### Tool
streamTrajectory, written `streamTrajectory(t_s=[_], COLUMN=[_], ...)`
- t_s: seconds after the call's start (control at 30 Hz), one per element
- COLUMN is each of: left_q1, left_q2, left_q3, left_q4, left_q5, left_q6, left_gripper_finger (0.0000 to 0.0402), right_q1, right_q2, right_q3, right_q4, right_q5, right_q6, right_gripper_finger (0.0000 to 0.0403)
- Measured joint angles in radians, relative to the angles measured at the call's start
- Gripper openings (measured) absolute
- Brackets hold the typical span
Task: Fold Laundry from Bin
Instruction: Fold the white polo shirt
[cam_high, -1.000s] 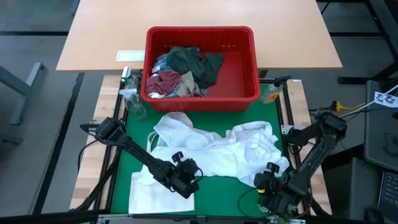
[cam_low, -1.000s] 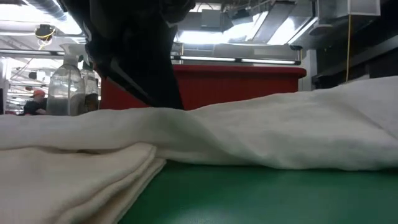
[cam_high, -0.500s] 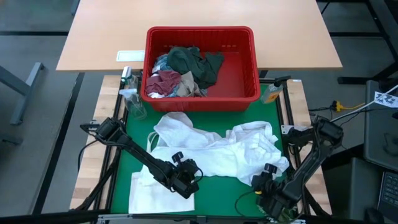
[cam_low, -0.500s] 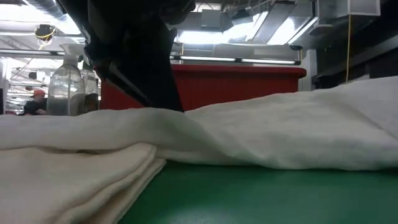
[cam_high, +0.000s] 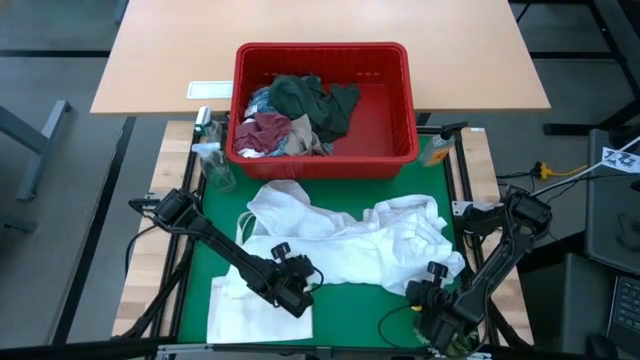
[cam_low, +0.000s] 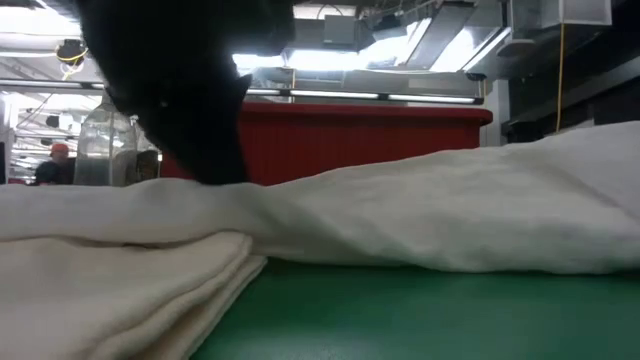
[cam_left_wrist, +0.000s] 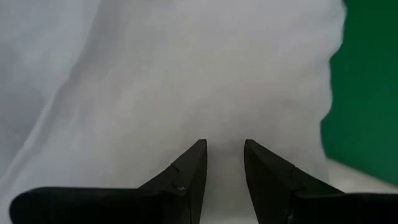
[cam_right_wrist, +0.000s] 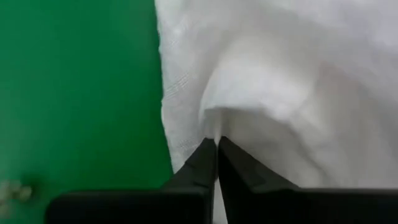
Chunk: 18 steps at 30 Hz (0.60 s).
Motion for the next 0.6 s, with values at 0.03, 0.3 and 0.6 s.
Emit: streamTrajectory(t_s=[0.03,0.3,0.6], left_q1=[0.0,0.0,-0.019], left_q2=[0.0,0.0,-0.008], left_q3=[0.0,-0.033,-0.091], left_q4=[-0.013,-0.064,-0.057], left_q5=[0.016,0.167,0.231], left_q6=[0.0,-0.003,-0.034], left_gripper_finger=[0.0102,0.0102,0.0101], right_q1=[0.001,0.045,0.099], right_q2=[-0.008,-0.06,-0.064], right_q3=[0.004,0.103,0.116], right_q4=[-0.01,-0.237,-0.371], right_q5=[-0.008,-0.057,-0.192], right_q6=[-0.001,0.03,0.125], right_gripper_finger=[0.0008,0.0003,0.0004])
